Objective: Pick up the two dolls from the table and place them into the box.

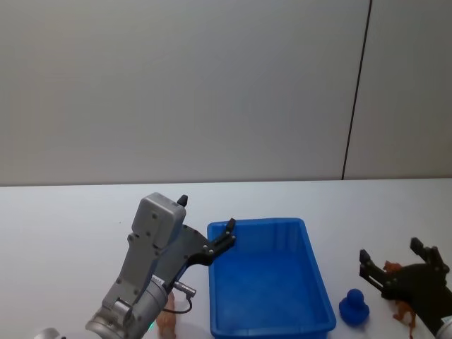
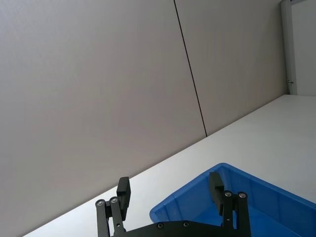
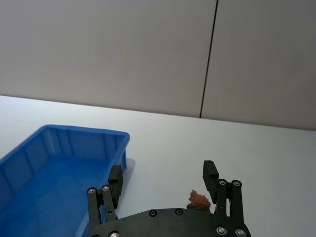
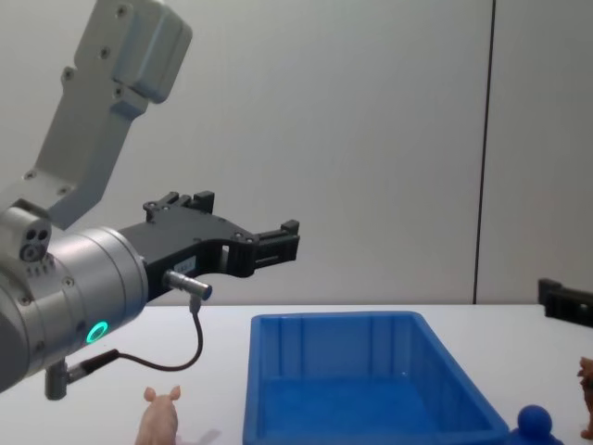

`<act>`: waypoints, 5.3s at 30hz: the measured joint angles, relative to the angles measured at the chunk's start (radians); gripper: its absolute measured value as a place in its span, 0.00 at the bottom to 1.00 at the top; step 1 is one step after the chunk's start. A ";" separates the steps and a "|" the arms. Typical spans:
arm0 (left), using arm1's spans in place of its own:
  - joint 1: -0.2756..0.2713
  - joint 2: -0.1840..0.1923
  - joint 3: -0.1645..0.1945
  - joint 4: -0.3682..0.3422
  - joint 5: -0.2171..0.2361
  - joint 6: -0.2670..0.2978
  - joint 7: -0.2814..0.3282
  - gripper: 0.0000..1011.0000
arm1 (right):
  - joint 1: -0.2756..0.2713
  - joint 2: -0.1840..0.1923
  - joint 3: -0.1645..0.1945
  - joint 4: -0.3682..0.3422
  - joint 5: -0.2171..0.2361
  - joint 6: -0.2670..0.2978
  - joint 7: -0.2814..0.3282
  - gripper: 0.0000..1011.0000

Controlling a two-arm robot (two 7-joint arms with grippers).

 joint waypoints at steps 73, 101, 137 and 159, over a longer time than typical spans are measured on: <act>0.000 0.000 0.000 0.000 0.000 0.000 0.000 0.99 | 0.063 -0.025 0.029 0.188 -0.029 -0.049 0.132 0.28; 0.000 0.000 0.000 0.000 0.000 0.000 0.000 0.99 | 0.187 -0.135 -0.053 0.233 -0.102 -0.048 0.318 0.43; 0.000 0.000 0.000 0.000 0.000 0.000 0.000 0.99 | 0.115 -0.078 -0.008 0.195 -0.100 -0.008 0.170 0.99; 0.000 0.000 0.000 0.000 0.000 0.000 0.000 0.99 | 0.138 -0.085 -0.006 0.334 -0.110 -0.012 0.196 0.93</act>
